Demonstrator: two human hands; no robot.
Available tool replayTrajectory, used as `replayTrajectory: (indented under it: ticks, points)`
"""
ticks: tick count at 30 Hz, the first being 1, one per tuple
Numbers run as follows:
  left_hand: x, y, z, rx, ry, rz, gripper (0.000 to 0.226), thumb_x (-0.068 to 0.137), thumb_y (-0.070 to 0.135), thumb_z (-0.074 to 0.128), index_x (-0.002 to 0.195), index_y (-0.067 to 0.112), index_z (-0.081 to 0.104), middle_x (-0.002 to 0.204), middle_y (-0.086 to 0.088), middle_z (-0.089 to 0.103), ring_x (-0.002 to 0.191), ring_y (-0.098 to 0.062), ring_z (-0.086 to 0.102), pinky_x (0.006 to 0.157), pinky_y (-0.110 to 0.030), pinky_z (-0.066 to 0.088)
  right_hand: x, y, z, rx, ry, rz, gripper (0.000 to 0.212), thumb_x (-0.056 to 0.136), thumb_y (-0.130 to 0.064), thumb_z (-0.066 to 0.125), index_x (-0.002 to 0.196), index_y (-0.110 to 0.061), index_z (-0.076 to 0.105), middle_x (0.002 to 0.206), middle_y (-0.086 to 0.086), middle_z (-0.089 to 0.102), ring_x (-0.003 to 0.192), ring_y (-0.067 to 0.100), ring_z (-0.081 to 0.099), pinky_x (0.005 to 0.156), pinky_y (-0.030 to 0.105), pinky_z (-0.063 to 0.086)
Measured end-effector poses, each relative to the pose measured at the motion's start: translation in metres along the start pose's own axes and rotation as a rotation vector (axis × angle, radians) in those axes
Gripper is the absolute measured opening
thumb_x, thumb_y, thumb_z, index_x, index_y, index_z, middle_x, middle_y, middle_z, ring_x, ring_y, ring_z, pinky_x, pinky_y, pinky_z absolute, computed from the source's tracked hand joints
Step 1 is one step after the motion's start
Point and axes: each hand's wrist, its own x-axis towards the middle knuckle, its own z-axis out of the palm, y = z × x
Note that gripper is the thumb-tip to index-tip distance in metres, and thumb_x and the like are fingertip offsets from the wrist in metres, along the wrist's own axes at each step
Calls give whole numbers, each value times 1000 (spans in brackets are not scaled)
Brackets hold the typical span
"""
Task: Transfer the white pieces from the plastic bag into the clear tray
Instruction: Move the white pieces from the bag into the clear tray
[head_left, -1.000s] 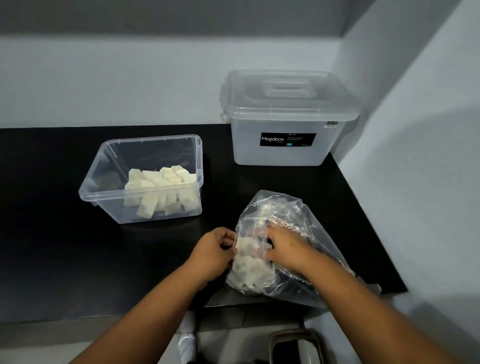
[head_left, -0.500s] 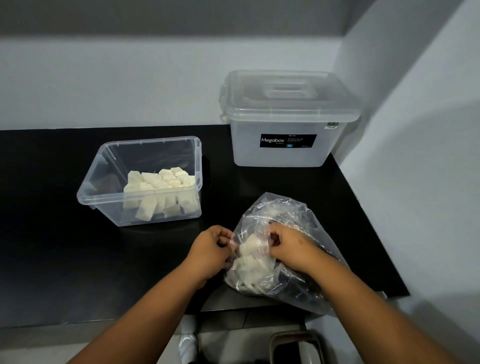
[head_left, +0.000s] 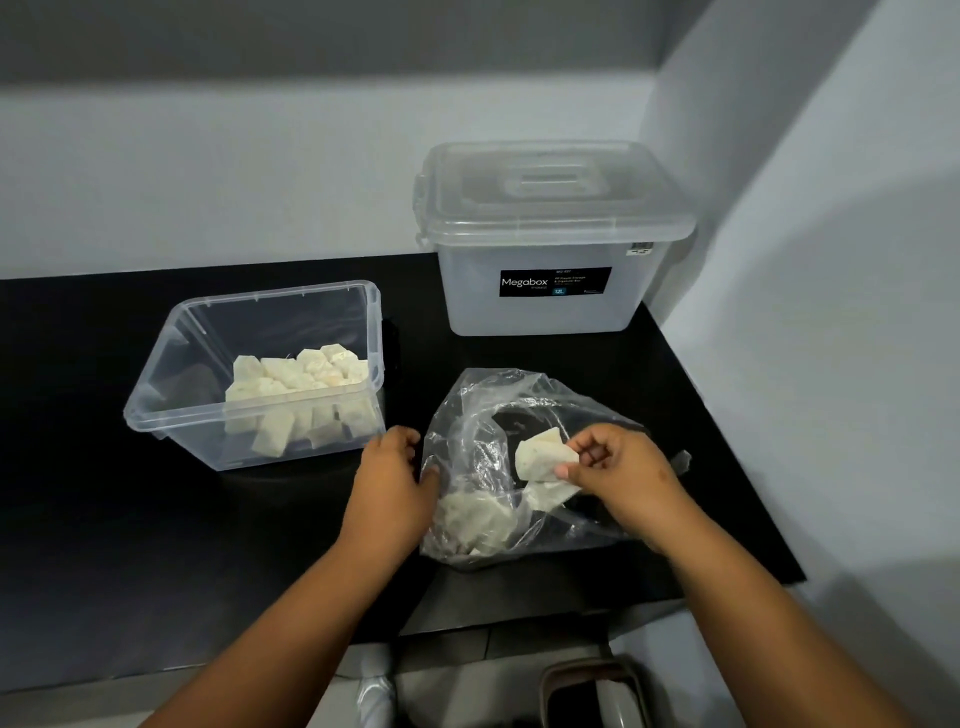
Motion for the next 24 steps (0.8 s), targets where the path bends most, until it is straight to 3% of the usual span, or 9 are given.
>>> replayTrajectory:
  ticks: [3,7,12,15,19,22,24]
  points:
    - [-5,20,0,104,66,168,42,83,21,66,123,17,54,115,-2,49,102,-18,54,84,-29,47,5,3,-1,-37,-18,24,10,80,-13,78,87,-17,72,76,-2,67,67,9,59,76,35,57]
    - [-4,37,10,185,44,266,40,86,27,63,125,20,54,122,1,47,109,-18,52,80,-23,40,8,4,-1,-276,-6,-17,8,89,-21,68,91,-22,76,85,-6,72,77,7,65,68,16,48]
    - [1,44,16,224,3,374,30,88,24,61,118,20,58,116,3,51,105,-16,53,83,-25,46,-2,-4,-6,-375,58,-106,13,93,-23,63,96,-21,75,84,-9,70,72,0,60,67,9,44]
    - [7,51,19,219,-76,475,20,90,25,59,109,20,61,101,6,56,93,-10,55,81,-27,49,-11,-14,-19,-391,134,-134,11,93,-24,61,93,-22,71,80,-6,69,69,5,64,63,19,51]
    - [12,65,34,254,-272,543,13,90,23,61,100,20,68,96,7,61,86,-7,58,77,-22,50,-12,-21,-33,-489,193,-150,12,95,-26,58,99,-21,68,81,-4,68,68,10,63,61,25,53]
    - [13,72,54,307,-364,563,11,87,23,65,96,19,70,95,4,66,83,-8,60,74,-19,48,-10,-21,-35,-520,188,-140,13,95,-26,57,99,-20,68,83,-2,69,70,11,63,58,21,47]
    - [14,74,68,365,-403,527,17,84,27,69,97,16,69,97,0,65,86,-14,62,76,-26,50,-10,-20,-35,-537,178,-129,13,95,-26,57,97,-19,68,82,-2,69,70,12,63,58,22,46]
